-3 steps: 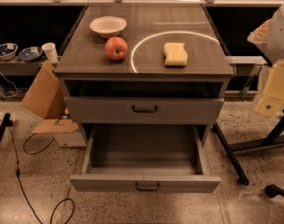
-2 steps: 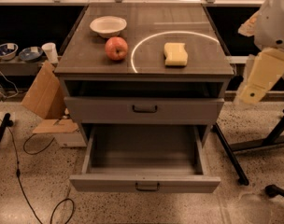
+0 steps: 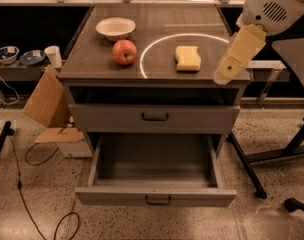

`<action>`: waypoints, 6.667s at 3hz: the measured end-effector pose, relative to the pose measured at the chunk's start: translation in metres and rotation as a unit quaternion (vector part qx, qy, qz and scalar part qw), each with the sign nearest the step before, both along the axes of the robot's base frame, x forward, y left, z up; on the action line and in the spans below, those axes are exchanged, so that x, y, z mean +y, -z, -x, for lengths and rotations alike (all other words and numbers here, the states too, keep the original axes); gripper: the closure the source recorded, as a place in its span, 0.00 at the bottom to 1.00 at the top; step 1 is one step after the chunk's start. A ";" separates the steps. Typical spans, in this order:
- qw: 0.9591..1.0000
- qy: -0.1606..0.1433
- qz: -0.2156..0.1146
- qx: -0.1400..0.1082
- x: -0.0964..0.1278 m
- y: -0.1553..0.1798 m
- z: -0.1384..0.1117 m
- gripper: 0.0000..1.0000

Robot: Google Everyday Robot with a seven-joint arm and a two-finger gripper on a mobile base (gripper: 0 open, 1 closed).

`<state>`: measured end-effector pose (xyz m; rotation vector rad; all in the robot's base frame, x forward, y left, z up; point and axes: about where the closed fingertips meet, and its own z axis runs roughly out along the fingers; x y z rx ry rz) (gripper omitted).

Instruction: Place sponge into middle drawer

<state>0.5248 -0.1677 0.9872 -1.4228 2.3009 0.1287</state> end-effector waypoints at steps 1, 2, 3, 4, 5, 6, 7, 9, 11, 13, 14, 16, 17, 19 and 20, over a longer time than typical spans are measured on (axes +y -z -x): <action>0.996 0.075 -0.052 0.018 -0.004 0.014 -0.022 0.00; 0.980 0.170 -0.098 0.033 -0.014 0.026 -0.036 0.00; 0.971 0.207 -0.115 0.042 -0.014 0.027 -0.040 0.00; 0.971 0.205 -0.114 0.042 -0.014 0.027 -0.039 0.00; 0.968 0.214 -0.127 0.043 -0.015 0.029 -0.040 0.00; 0.962 0.231 -0.140 0.034 0.007 0.032 -0.051 0.00; 0.943 0.276 -0.182 0.018 0.050 0.033 -0.071 0.00; 0.910 0.339 -0.238 -0.028 0.128 0.056 -0.127 0.00; 0.909 0.340 -0.238 -0.044 0.131 0.061 -0.138 0.00; 0.908 0.361 -0.191 -0.093 0.115 0.098 -0.186 0.00; 0.908 0.373 -0.154 -0.115 0.104 0.118 -0.210 0.00; 0.901 0.400 -0.082 -0.145 0.073 0.152 -0.249 0.00; 0.894 0.418 -0.055 -0.151 0.051 0.163 -0.258 0.00; 0.890 0.431 -0.060 -0.137 0.023 0.154 -0.253 0.38; 0.894 0.421 -0.090 -0.123 0.004 0.127 -0.236 0.61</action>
Offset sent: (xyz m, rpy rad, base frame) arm 0.0557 -0.0319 -0.0431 0.3245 0.1196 -0.6162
